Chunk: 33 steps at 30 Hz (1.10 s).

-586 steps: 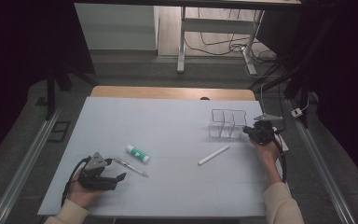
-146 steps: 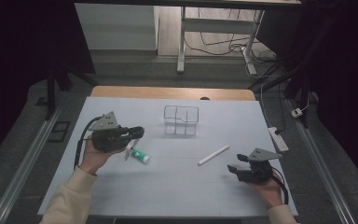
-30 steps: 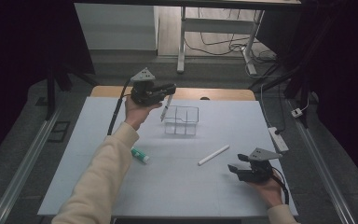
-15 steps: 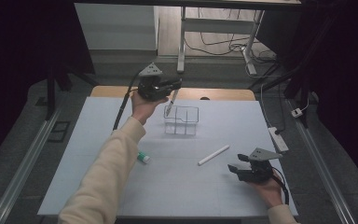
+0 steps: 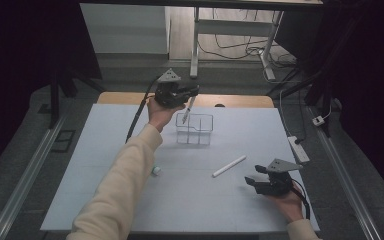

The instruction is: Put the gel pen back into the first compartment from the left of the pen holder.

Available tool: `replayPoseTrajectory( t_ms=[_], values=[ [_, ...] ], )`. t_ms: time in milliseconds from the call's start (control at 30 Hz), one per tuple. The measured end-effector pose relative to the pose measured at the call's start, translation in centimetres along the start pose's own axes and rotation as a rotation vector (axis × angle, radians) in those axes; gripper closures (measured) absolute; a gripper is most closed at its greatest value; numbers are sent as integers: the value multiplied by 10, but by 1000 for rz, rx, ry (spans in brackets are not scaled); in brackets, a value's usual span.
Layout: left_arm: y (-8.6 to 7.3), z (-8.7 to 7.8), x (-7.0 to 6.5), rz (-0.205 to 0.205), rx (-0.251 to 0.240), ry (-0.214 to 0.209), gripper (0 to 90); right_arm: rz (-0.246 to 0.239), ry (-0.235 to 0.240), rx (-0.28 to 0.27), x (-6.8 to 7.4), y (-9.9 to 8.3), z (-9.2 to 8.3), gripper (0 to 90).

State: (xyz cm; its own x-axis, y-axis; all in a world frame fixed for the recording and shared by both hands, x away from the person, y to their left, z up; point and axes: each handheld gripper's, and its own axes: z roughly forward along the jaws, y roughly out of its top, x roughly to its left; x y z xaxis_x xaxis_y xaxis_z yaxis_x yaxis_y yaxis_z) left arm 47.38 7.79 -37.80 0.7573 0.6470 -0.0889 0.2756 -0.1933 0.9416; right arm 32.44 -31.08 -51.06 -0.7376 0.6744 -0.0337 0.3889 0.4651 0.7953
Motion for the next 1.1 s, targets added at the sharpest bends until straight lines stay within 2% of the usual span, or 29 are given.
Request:
replayPoseTrajectory(
  t_ms=[433,467,567,867,1100],
  values=[
    [-12,9,12,-13,30,21,792,-3,3,6,0,-1,1,350],
    [-14,10,12,-15,33,22,780,-6,2,6,0,-1,1,351],
    [-16,10,12,-22,44,40,622,-5,2,8,0,-1,2,351],
    [-21,-5,13,-30,70,20,499,-5,1,6,0,-1,1,351],
    [-32,-30,9,-13,78,17,482,-6,0,3,0,0,0,351]
  ],
)
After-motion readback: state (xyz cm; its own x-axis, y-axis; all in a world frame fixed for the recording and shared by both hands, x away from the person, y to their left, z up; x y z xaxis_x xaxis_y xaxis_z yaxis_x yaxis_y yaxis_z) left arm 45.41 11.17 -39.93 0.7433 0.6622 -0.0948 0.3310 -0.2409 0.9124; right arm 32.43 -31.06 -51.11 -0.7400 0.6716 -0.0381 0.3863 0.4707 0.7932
